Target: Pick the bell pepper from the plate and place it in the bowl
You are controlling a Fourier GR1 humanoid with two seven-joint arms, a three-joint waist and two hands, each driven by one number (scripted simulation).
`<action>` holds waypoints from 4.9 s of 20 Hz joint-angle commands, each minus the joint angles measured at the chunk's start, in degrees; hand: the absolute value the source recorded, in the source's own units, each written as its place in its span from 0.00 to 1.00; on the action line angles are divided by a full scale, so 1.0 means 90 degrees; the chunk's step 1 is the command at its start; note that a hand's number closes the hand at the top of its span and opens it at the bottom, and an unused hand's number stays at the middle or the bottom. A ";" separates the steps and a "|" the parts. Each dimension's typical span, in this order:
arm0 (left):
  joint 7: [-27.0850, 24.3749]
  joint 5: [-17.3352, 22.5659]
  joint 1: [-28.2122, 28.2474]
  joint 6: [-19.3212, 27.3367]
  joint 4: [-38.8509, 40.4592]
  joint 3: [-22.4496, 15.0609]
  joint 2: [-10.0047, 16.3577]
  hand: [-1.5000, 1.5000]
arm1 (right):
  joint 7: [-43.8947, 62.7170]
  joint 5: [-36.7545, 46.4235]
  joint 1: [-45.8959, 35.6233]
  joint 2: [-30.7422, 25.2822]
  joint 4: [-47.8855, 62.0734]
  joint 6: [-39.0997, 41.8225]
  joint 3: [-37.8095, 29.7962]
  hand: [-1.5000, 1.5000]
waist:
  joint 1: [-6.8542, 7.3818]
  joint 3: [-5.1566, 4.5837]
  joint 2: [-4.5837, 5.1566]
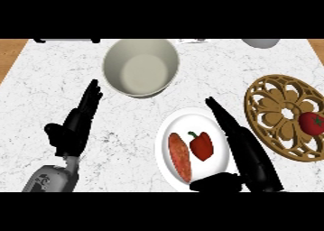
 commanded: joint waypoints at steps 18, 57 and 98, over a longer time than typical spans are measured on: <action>0.0137 -0.0561 0.0027 -0.0617 0.0037 0.0644 -0.0502 0.50 | -0.1525 -0.0888 0.1244 0.0080 -0.0074 0.1020 -0.0962 0.00 | -0.0046 0.0005 -0.0005; 0.0169 -0.0897 -0.0121 -0.1314 0.0119 0.1420 -0.0852 0.50 | -0.3617 0.0830 0.0076 0.0874 0.4051 0.0410 -0.0676 1.00 | -0.0006 0.0004 0.0010; 0.0400 -0.1206 -0.0524 -0.1330 0.0339 0.0904 -0.1324 0.50 | 0.3895 0.0051 -0.9080 0.1318 0.5853 -0.4481 0.2266 1.00 | 0.0703 -0.0040 0.0001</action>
